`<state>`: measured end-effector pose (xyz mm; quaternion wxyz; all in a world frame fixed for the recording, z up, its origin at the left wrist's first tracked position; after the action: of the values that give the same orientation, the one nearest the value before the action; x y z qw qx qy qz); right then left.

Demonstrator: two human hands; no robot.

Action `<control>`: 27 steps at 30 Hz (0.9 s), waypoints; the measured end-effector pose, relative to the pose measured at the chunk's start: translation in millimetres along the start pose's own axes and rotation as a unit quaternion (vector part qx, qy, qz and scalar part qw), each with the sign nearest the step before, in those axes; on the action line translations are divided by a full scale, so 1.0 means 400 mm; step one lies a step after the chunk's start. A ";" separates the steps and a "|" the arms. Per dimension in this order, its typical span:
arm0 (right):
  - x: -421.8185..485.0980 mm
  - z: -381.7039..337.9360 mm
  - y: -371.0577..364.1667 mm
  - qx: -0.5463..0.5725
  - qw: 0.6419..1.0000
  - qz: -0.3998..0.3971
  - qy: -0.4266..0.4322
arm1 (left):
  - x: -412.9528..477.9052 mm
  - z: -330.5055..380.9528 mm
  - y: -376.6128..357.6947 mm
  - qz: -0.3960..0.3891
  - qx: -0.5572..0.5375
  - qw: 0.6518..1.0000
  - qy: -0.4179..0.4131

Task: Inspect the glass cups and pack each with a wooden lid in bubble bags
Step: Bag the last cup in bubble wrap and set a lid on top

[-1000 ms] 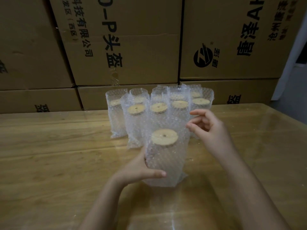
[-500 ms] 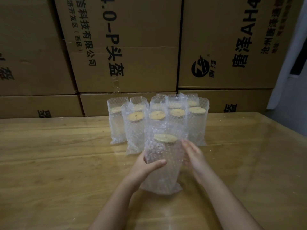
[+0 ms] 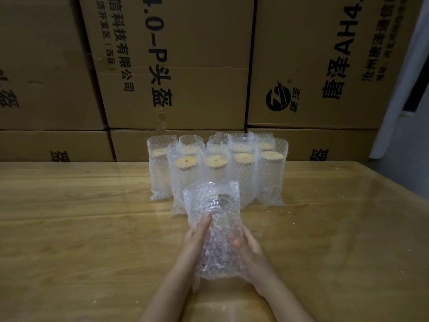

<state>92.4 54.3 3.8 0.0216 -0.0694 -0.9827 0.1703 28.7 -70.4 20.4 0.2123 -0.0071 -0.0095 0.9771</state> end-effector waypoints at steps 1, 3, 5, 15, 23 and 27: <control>0.000 -0.002 -0.002 -0.014 1.000 0.007 0.003 | 0.001 0.001 0.000 0.000 0.012 1.000 -0.007; 0.002 0.000 -0.001 -0.030 0.999 0.028 0.008 | 0.004 0.001 -0.001 -0.011 0.034 0.999 -0.011; 0.005 0.004 0.005 -0.036 0.998 0.045 0.016 | 0.004 -0.003 0.001 -0.027 0.030 0.999 -0.005; 0.012 0.026 0.000 -0.090 0.983 0.053 0.152 | -0.002 0.007 0.010 -0.080 -0.024 0.996 -0.031; 0.003 0.018 0.010 -0.204 0.957 0.044 0.202 | -0.005 0.028 0.031 -0.070 0.061 0.994 -0.056; 0.000 0.016 0.019 -0.202 0.952 0.057 0.223 | -0.009 0.028 0.038 -0.051 0.089 0.993 -0.061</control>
<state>92.9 59.3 -4.6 0.2161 -0.1646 -0.9610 -0.0510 25.5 -85.7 31.2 0.2605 0.0723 0.0641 0.9606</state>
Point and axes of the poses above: each hand's wrist, its own x-axis towards the middle knuckle, its own y-axis out of the back of the hand, z = x × y, the point moved 2 cm from there along x, towards the middle knuckle, and after that the axes turned 7 degrees about x, right-handed, at the moved point
